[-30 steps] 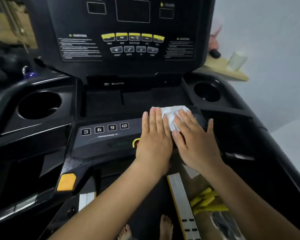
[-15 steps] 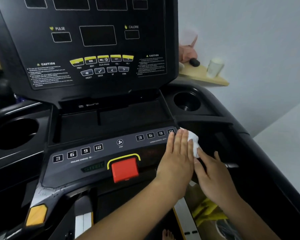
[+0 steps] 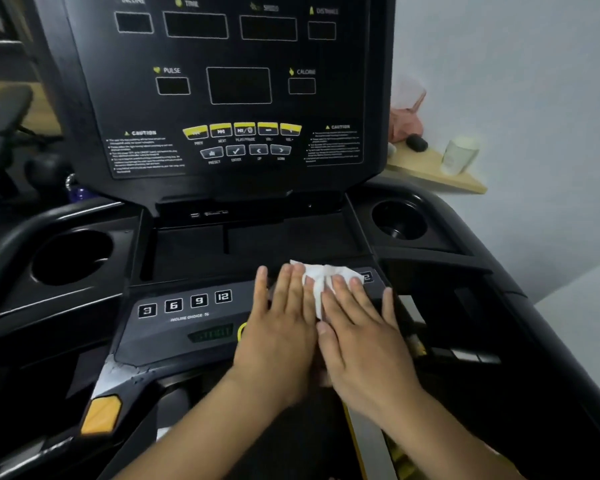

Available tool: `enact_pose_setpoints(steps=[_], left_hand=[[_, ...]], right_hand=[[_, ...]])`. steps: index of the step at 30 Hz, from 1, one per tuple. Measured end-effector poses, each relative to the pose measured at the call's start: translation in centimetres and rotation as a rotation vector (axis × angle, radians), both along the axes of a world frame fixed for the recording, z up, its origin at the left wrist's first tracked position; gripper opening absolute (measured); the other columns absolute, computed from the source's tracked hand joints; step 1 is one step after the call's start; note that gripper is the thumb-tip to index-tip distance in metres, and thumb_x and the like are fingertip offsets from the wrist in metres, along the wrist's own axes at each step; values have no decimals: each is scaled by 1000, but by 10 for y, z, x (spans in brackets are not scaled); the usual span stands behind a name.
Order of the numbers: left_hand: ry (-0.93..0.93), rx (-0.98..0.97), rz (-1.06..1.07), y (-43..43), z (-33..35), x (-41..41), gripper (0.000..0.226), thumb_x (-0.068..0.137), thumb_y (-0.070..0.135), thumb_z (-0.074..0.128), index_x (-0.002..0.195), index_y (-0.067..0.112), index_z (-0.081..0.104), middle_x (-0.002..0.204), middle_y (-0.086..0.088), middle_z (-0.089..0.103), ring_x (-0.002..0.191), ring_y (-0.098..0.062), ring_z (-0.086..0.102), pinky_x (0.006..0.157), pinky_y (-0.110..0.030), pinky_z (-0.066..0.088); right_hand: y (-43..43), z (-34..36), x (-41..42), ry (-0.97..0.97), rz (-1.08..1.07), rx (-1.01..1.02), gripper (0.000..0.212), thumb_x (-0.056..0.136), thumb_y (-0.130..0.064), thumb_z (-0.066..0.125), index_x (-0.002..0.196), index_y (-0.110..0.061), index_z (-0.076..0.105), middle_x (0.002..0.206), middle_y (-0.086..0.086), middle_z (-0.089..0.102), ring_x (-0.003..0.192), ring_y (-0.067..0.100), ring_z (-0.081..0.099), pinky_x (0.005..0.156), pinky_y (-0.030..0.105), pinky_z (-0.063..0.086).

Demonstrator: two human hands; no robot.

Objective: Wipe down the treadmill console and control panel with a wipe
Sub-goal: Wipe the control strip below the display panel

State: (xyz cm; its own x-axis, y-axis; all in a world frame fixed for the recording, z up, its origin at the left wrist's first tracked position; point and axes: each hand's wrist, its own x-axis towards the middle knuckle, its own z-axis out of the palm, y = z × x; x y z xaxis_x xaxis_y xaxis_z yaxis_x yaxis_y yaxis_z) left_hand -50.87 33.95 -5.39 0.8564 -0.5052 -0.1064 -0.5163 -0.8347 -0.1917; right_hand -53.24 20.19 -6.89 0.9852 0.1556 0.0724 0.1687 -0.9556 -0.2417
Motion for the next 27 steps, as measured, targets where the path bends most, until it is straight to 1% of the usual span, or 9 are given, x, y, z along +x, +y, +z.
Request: enact_pose_setpoints(steps=[2,5,6,11,15,19,22,25,27], left_hand=[[-53,-142,79,28,-2,0,89,85,60,7,144,-1,-21,152,-28,-22,145,-40,-18,113,-62,-12],[-53,-265,189,76,-8,-8,79,87,52,29,144,-2,22,150,-30,30,142,-41,26,111,-62,11],[-60,-274,226,92,-10,-12,78,86,51,34,143,-2,29,148,-28,36,141,-40,31,110,-62,14],[-64,-360,377,163,-11,-22,75,84,45,29,146,4,38,147,-16,44,141,-31,36,117,-47,25],[81,-629,480,205,-29,-51,56,77,41,38,125,19,56,119,5,58,109,-18,57,96,-31,45],[110,-714,455,215,-48,-95,63,78,45,42,137,24,49,135,12,52,133,-11,45,116,-38,28],[19,-594,477,207,-46,-92,76,83,64,37,141,14,44,144,-4,48,143,-23,33,119,-47,19],[57,-520,459,192,-32,-54,98,81,71,17,154,6,6,162,-10,13,150,-23,2,121,-46,0],[82,-492,440,185,-25,-36,93,81,62,12,153,7,-9,163,-12,0,150,-25,-9,121,-47,-5]], right_hand=[[22,6,6,9,89,-35,62,96,-48,3,153,-25,12,161,-6,4,148,13,-8,117,54,-8],[62,6,6,26,222,-32,62,97,-48,9,153,-23,16,161,-5,7,148,13,-6,116,55,-7],[77,6,8,27,264,-35,61,97,-48,10,152,-23,17,161,-5,9,148,13,-5,116,55,-7],[158,9,31,-25,434,-74,67,92,-44,4,152,-20,21,162,-3,12,149,14,-2,115,59,-9],[204,-2,11,-45,535,-28,59,94,-40,16,144,-20,40,159,-1,26,149,19,3,114,61,-5],[198,-11,-29,-47,615,10,49,96,-42,34,138,-21,46,153,-5,36,148,14,11,114,62,4],[166,-10,-27,-63,555,-64,52,97,-46,34,143,-23,43,154,-7,36,146,8,18,114,63,9],[160,-1,5,-49,411,-165,57,100,-49,19,149,-23,32,158,-6,25,147,8,10,115,63,4],[170,4,17,-24,354,-148,59,99,-49,12,150,-23,28,160,-5,19,148,10,4,116,61,1]])
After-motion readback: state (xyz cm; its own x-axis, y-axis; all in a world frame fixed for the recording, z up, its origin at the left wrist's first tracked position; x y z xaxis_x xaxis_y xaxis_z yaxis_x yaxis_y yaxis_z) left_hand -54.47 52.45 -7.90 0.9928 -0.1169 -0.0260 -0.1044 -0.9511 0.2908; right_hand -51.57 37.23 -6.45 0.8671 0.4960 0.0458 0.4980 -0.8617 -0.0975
